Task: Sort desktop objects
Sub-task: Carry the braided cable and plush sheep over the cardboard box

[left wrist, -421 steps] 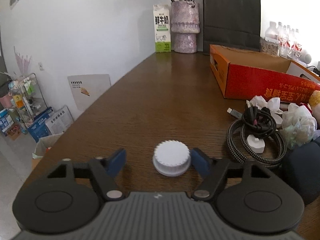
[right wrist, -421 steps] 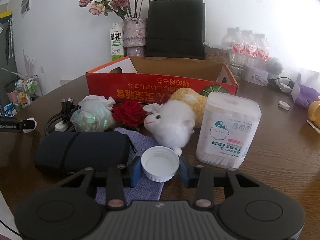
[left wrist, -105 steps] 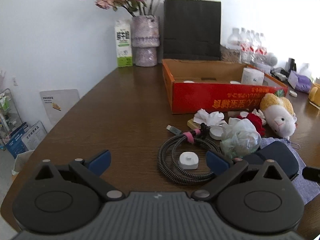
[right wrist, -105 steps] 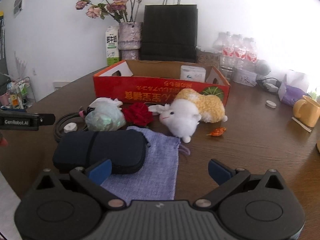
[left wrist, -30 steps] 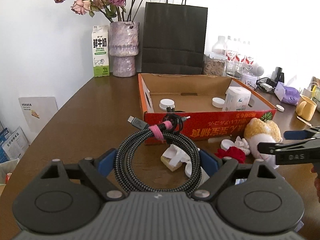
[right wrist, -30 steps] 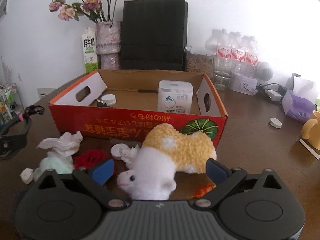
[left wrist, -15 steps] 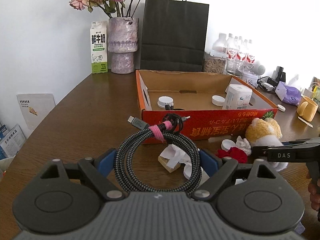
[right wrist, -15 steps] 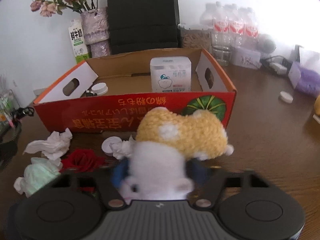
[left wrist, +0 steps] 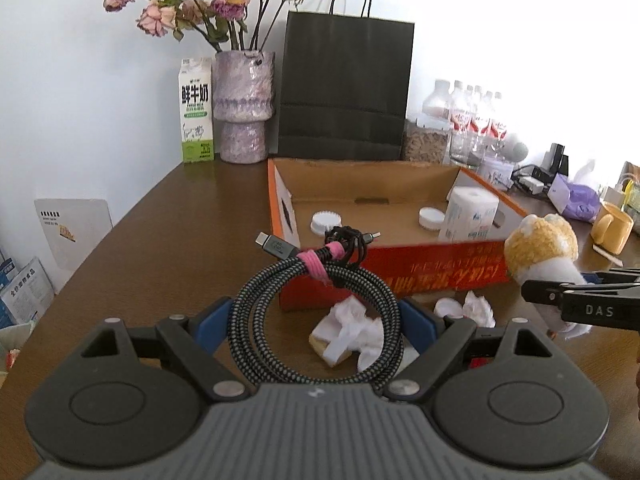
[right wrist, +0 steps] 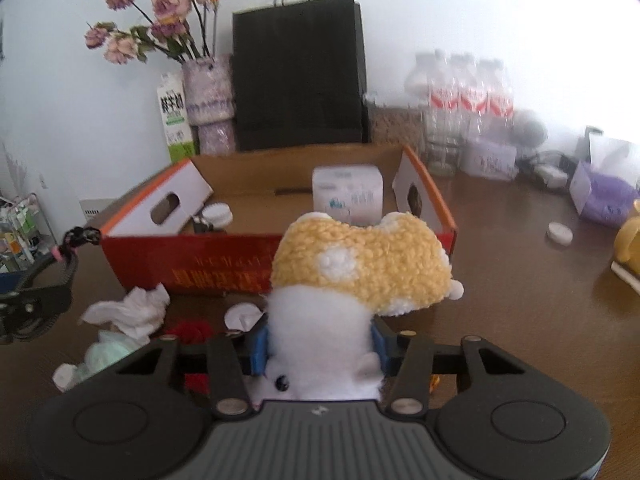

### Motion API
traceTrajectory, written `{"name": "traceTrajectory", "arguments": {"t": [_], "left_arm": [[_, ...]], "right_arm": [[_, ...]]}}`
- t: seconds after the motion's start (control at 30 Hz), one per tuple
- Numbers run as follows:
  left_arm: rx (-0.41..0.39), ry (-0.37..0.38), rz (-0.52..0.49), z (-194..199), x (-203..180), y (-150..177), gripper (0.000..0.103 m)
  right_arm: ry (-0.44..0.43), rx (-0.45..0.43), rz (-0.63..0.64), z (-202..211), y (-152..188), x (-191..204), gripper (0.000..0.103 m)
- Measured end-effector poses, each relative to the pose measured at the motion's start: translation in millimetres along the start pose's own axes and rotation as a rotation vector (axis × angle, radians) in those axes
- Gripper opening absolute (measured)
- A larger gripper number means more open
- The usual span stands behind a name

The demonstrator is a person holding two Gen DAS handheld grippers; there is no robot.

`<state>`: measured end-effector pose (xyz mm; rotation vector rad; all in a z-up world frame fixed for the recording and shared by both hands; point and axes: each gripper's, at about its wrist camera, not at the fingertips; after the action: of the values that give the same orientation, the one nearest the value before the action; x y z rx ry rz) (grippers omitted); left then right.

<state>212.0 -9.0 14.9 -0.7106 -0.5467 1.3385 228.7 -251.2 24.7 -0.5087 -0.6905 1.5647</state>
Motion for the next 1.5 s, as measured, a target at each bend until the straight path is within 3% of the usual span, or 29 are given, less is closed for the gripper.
{"name": "traceTrajectory", "arguments": {"t": [0.4,0.67,0.87,1.1,1.5], "left_arm": [[-0.070,0.030,-0.017,-11.9,-26.6,-70.9,0.088],[-0.072,0.017,-0.054,-40.7,-41.5,-122.9,0.089],[-0.015,0.001,-0.065,-78.2,-44.6,-155.4,0.089],[0.122,-0.032,-0.056,-144.6,-40.6,-182.3,0.089],[0.279,-0.065,-0.063,-212.0,-45.8,-181.2,0.089]], "right_arm": [[0.008,-0.114,0.096,13.5,-72.0,14.7,0.047],[0.007,-0.105,0.144,-13.3,-127.3,22.4,0.047],[0.004,-0.036,0.175,-49.1,-163.6,19.8,0.047],[0.002,0.090,0.148,-109.1,-198.8,1.7,0.047],[-0.032,0.277,0.131,-178.7,-205.0,-15.0,0.046]]}}
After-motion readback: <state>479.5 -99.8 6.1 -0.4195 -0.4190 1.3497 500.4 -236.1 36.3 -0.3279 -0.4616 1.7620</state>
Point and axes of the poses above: each gripper's, at about its wrist camera, not at the fingertips, and z roughly against the way its jaws point, x to its left, y to its underside, and after that the axes turned 11 degrees about x, right-handed
